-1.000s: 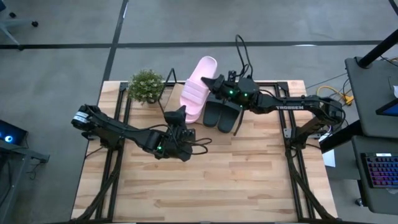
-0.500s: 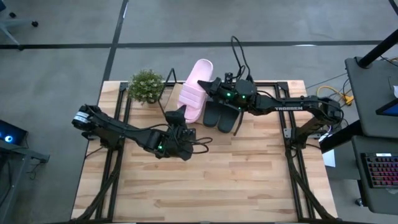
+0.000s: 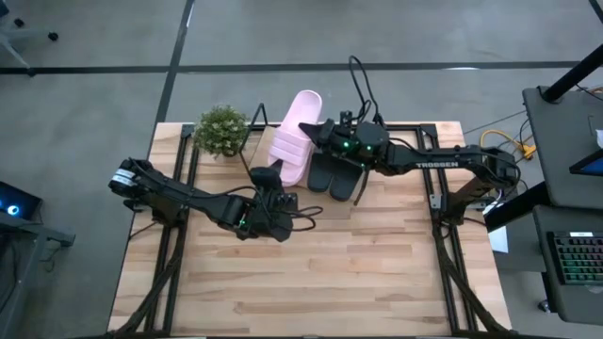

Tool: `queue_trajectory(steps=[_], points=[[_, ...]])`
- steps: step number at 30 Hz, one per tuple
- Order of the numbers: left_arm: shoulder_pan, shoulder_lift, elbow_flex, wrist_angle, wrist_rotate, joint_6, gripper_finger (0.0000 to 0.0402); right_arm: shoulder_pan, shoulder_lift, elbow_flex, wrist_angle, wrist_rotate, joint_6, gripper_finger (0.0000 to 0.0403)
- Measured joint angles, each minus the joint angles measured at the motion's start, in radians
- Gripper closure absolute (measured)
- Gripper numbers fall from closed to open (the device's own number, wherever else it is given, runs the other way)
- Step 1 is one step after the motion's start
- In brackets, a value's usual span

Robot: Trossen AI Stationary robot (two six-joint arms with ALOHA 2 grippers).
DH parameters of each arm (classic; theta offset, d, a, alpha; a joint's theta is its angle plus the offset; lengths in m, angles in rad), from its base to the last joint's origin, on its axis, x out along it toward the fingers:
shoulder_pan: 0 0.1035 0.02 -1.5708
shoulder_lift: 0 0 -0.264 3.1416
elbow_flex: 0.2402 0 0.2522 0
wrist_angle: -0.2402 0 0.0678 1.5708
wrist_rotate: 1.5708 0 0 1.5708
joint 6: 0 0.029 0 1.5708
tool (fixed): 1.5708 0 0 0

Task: Pick and place slides into the shelf
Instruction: Put the pink slipper on the shelf

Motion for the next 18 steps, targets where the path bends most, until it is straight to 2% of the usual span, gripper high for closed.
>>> queue_trajectory(steps=[2, 4, 14, 16, 18], points=[[0.0, 0.0, 0.002, -0.002, 0.01, 0.004, 0.0363, 0.002, 0.001, 0.0, -0.002, 0.001, -0.003, 0.0338], [-0.001, 0.0, 0.006, -0.003, 0.016, 0.004, 0.0381, 0.006, 0.001, 0.0, -0.002, 0.0, -0.011, 0.0338], [0.0, -0.017, 0.025, -0.001, 0.028, 0.007, 0.0381, 0.008, -0.004, 0.028, 0.001, -0.029, -0.111, 0.0337], [0.0, -0.018, 0.025, 0.001, 0.028, 0.007, 0.0381, 0.007, -0.004, 0.036, -0.001, -0.043, -0.122, 0.0316], [0.0, -0.019, 0.025, 0.0, 0.03, 0.005, 0.0381, 0.004, -0.004, 0.046, -0.018, -0.045, -0.12, 0.0278]])
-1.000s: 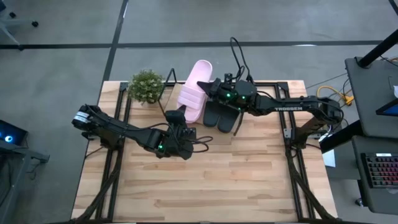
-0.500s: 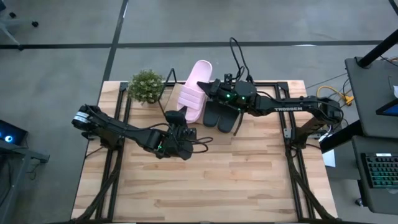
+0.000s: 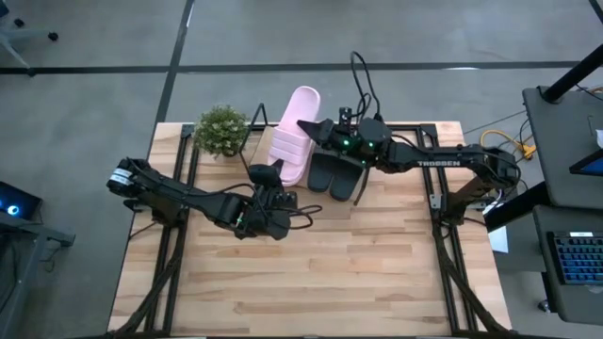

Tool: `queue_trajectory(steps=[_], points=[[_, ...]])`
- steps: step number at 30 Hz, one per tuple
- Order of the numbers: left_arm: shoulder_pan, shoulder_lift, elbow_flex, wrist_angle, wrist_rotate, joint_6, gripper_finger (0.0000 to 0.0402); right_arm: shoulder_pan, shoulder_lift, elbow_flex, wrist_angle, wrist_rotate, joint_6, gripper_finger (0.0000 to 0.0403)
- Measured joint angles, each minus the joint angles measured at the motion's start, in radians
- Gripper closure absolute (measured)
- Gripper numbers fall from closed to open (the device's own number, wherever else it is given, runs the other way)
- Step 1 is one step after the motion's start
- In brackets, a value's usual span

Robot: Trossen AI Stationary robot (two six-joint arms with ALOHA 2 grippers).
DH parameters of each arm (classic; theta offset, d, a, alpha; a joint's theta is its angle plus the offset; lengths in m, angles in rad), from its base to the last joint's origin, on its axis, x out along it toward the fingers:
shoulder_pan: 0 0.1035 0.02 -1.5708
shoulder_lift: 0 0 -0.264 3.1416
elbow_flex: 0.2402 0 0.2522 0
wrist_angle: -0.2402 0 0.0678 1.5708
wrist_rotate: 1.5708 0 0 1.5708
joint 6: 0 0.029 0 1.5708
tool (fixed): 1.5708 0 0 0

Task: Pick and place slides into the shelf
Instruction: Put the pink slipper on the shelf

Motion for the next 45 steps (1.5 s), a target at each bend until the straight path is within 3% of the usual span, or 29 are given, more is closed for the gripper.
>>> queue_trajectory(steps=[5, 10, 29, 35, 45], points=[[0.0, -0.001, 0.003, 0.0, -0.013, -0.001, 0.0381, -0.004, -0.001, 0.021, -0.053, -0.02, -0.002, 0.0199], [0.0, -0.003, 0.003, 0.0, -0.027, 0.0, 0.0381, -0.004, -0.001, 0.04, -0.056, -0.037, -0.04, 0.0168], [0.0, -0.056, 0.0, -0.002, -0.097, 0.044, 0.0382, -0.082, -0.051, 0.055, -0.056, -0.041, -0.166, 0.0164], [0.0, -0.094, -0.01, -0.011, -0.098, 0.053, 0.0382, -0.11, -0.134, 0.055, -0.069, -0.035, -0.253, 0.0164], [0.002, -0.106, -0.05, -0.062, -0.035, 0.081, 0.0382, -0.12, -0.351, 0.054, -0.25, -0.031, -0.443, 0.0164]])
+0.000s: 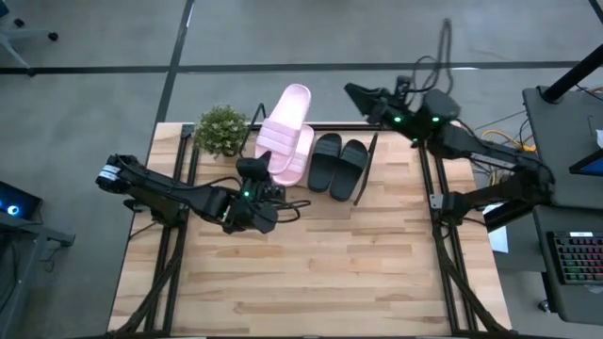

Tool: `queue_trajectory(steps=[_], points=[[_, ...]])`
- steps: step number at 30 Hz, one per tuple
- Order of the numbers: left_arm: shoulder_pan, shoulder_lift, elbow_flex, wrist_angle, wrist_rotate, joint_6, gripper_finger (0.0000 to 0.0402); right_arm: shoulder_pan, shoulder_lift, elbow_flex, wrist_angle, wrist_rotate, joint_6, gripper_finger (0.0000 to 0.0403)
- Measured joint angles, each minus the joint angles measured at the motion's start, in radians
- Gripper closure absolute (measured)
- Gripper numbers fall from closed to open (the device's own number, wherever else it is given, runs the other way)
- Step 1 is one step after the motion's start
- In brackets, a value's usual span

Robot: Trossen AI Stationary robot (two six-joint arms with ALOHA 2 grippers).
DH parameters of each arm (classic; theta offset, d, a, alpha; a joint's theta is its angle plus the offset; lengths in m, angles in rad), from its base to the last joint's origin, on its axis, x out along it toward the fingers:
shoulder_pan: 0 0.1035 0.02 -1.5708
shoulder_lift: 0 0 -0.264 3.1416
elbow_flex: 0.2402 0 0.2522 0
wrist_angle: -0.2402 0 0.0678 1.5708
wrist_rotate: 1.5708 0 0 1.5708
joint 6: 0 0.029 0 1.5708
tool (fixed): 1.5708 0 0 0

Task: Pick and place slides into the shelf
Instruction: Put the pink slipper on the shelf

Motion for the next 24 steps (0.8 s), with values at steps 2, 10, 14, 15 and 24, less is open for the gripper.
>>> queue_trajectory(steps=[2, 10, 14, 15, 24], points=[[0.011, 0.0, -0.025, 0.0, 0.005, -0.029, 0.0382, 0.0, -0.039, 0.0, -0.026, 0.0, -0.026, 0.0167], [0.027, -0.026, -0.14, -0.001, 0.047, -0.149, 0.0382, 0.0, -0.132, -0.001, -0.167, 0.008, -0.097, 0.017], [0.03, -0.03, -0.141, 0.0, 0.073, -0.222, 0.0382, 0.0, -0.137, -0.002, -0.206, 0.008, -0.106, 0.017], [0.032, -0.031, -0.142, 0.001, 0.078, -0.222, 0.0382, 0.0, -0.135, -0.002, -0.216, 0.008, -0.109, 0.017], [0.043, -0.058, -0.204, -0.058, 0.202, -0.572, 0.0382, 0.0, -0.099, -0.003, -0.244, 0.008, -0.11, 0.017]])
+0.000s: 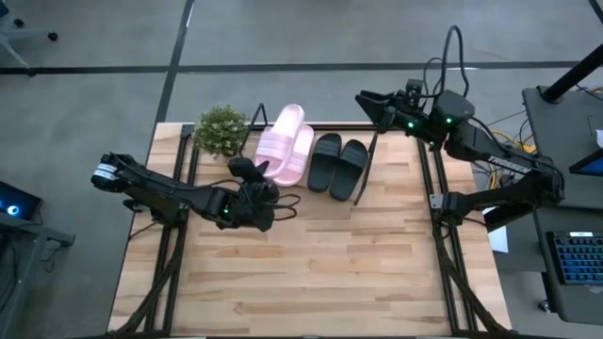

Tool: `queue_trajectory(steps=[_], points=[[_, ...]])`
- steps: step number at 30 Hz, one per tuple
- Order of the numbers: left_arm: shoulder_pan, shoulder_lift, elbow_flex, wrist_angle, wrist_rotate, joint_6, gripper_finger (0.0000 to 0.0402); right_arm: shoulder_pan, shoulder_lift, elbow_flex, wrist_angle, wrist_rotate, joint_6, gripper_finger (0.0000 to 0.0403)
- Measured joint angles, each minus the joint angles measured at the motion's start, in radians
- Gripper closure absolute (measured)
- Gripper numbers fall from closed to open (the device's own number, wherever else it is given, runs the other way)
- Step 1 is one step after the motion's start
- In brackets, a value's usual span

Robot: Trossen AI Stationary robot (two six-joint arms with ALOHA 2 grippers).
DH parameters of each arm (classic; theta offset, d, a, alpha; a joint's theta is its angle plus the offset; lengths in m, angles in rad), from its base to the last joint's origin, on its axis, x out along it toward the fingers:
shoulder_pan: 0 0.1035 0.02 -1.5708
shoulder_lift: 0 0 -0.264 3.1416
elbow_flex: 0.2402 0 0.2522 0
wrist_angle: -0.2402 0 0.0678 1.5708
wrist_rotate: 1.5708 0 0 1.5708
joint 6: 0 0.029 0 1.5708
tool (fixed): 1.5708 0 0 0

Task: Pick and place slides into the shelf
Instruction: Put the pink slipper on the shelf

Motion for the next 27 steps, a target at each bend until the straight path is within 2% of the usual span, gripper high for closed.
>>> queue_trajectory(steps=[7, 14, 17, 22, 27], points=[[0.001, 0.0, -0.012, -0.247, 0.029, -0.065, 0.0382, 0.0, 0.025, 0.0, -0.007, 0.0, 0.0, 0.017], [0.021, 0.017, -0.084, -0.238, 0.057, -0.06, 0.0382, 0.0, 0.033, -0.001, -0.014, 0.016, -0.005, 0.017], [0.047, 0.051, -0.114, -0.167, 0.047, -0.055, 0.0382, 0.0, 0.033, -0.002, -0.013, 0.016, -0.006, 0.017], [0.066, 0.094, -0.147, 0.077, 0.019, 0.089, 0.0382, 0.0, 0.032, -0.002, -0.012, 0.016, -0.005, 0.017], [0.085, 0.129, -0.183, 0.119, 0.023, 0.057, 0.0382, 0.0, 0.032, -0.002, -0.012, 0.016, 0.007, 0.017]])
